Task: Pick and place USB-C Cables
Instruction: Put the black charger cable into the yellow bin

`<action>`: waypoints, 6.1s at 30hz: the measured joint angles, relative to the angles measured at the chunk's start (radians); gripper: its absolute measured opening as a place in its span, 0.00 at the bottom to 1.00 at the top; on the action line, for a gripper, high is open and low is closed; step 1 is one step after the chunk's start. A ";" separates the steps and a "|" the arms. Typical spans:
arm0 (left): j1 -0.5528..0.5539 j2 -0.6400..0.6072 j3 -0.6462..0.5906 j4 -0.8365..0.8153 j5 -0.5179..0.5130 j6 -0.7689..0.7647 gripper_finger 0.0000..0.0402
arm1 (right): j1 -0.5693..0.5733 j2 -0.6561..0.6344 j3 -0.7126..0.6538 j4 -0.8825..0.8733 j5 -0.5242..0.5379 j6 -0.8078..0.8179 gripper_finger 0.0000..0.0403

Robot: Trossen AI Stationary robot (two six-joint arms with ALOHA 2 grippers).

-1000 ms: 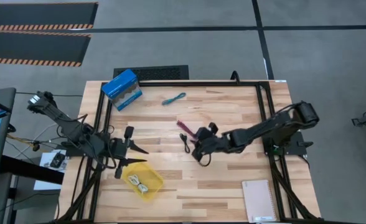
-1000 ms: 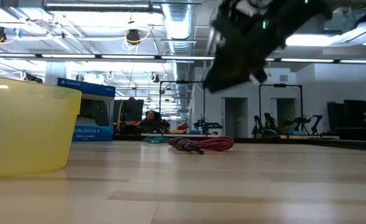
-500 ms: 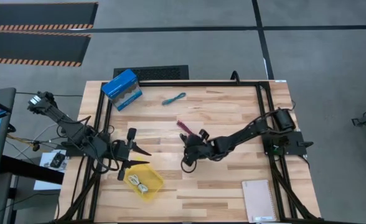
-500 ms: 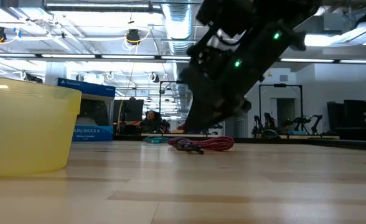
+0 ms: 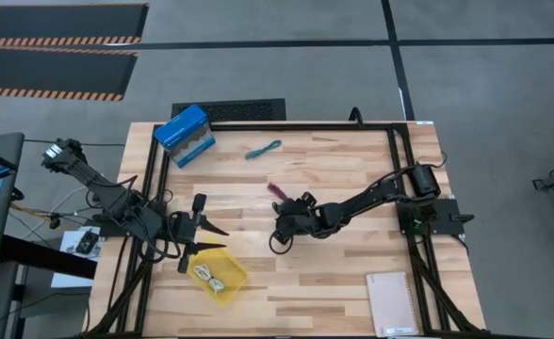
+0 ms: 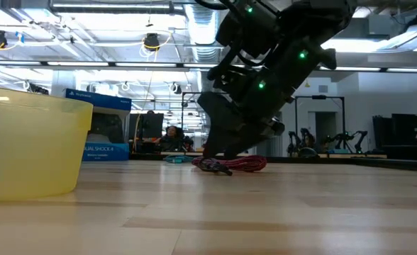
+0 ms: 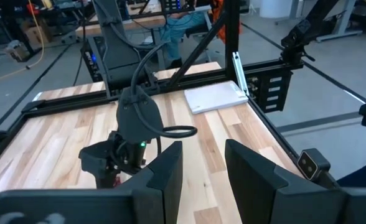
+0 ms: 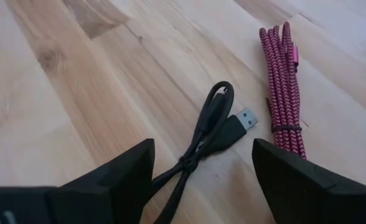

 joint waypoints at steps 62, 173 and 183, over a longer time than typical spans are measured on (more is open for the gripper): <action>0.218 -0.001 -0.378 0.749 0.033 0.098 0.58 | 0.143 -0.403 -0.029 0.696 0.076 -0.731 0.07; 0.370 0.204 -0.453 1.203 0.311 0.000 0.00 | 0.040 -0.101 0.010 0.834 -0.278 -0.554 0.33; 0.368 0.119 -0.453 1.092 0.271 0.009 0.00 | 0.055 -0.100 0.010 0.682 -0.277 -0.490 0.42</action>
